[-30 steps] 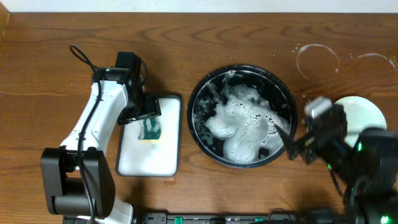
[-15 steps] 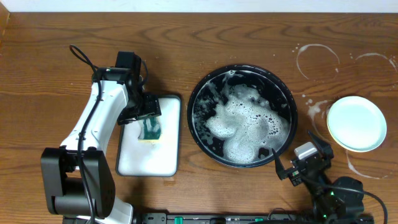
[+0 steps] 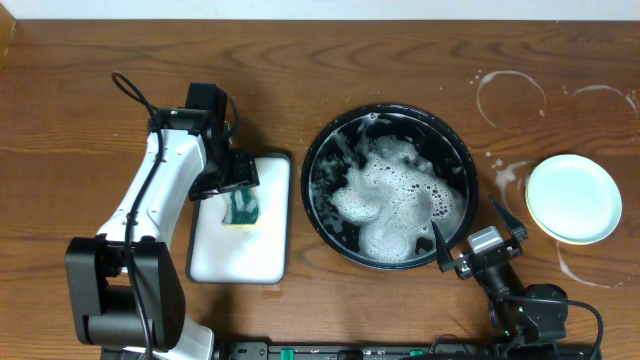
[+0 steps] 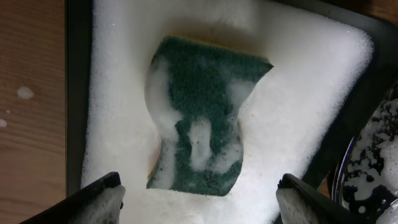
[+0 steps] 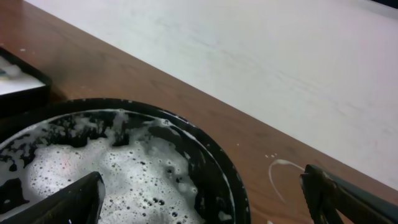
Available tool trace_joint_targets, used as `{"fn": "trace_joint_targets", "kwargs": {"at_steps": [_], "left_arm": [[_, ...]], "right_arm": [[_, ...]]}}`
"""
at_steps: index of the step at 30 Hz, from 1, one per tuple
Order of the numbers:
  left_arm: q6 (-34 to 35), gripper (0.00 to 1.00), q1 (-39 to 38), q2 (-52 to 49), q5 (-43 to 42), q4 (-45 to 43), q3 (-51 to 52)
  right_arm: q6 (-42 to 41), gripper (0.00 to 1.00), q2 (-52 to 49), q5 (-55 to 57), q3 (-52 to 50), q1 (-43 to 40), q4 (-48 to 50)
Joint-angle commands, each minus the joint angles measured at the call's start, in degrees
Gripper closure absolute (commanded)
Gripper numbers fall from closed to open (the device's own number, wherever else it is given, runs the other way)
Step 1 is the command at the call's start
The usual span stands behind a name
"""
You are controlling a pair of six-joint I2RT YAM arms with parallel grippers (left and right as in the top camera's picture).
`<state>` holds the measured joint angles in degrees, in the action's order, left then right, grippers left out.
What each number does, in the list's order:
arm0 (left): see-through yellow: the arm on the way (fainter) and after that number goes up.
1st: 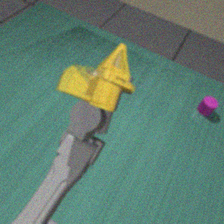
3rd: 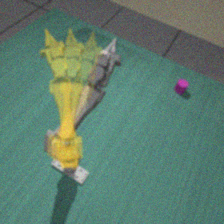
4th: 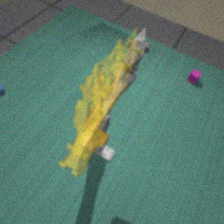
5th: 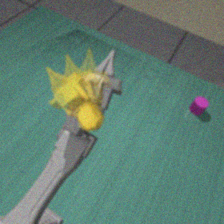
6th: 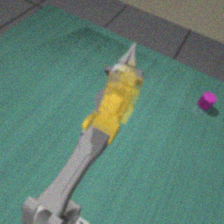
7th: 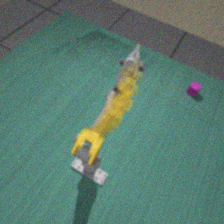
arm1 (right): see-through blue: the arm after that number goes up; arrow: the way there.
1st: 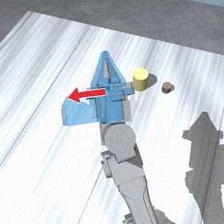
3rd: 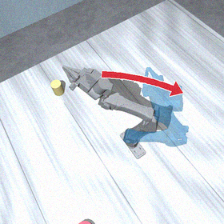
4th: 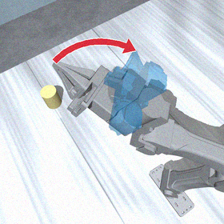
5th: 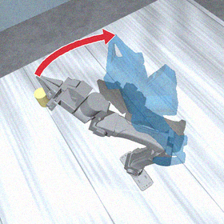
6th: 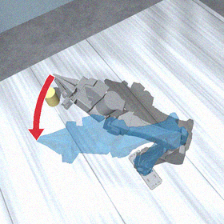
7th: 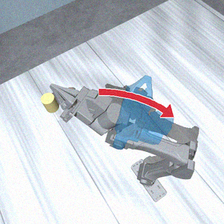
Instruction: Clean dirty plates on tray and stack at the side
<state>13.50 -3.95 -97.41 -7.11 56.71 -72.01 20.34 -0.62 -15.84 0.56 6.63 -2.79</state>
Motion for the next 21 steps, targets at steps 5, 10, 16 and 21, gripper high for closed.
{"fn": "trace_joint_targets", "kwargs": {"at_steps": [5,10,16,21], "left_arm": [[-0.1,0.19,0.2,-0.3,0.5,0.2,0.2],[-0.1,0.19,0.2,-0.3,0.5,0.2,0.2],[-0.1,0.19,0.2,-0.3,0.5,0.2,0.2],[-0.1,0.19,-1.7,4.2,0.8,-0.7,1.7]], "right_arm": [[0.5,0.01,0.3,-0.3,-0.2,0.6,0.0],[0.5,0.01,0.3,-0.3,-0.2,0.6,0.0],[0.5,0.01,0.3,-0.3,-0.2,0.6,0.0],[0.5,0.01,0.3,-0.3,-0.2,0.6,0.0]]}}
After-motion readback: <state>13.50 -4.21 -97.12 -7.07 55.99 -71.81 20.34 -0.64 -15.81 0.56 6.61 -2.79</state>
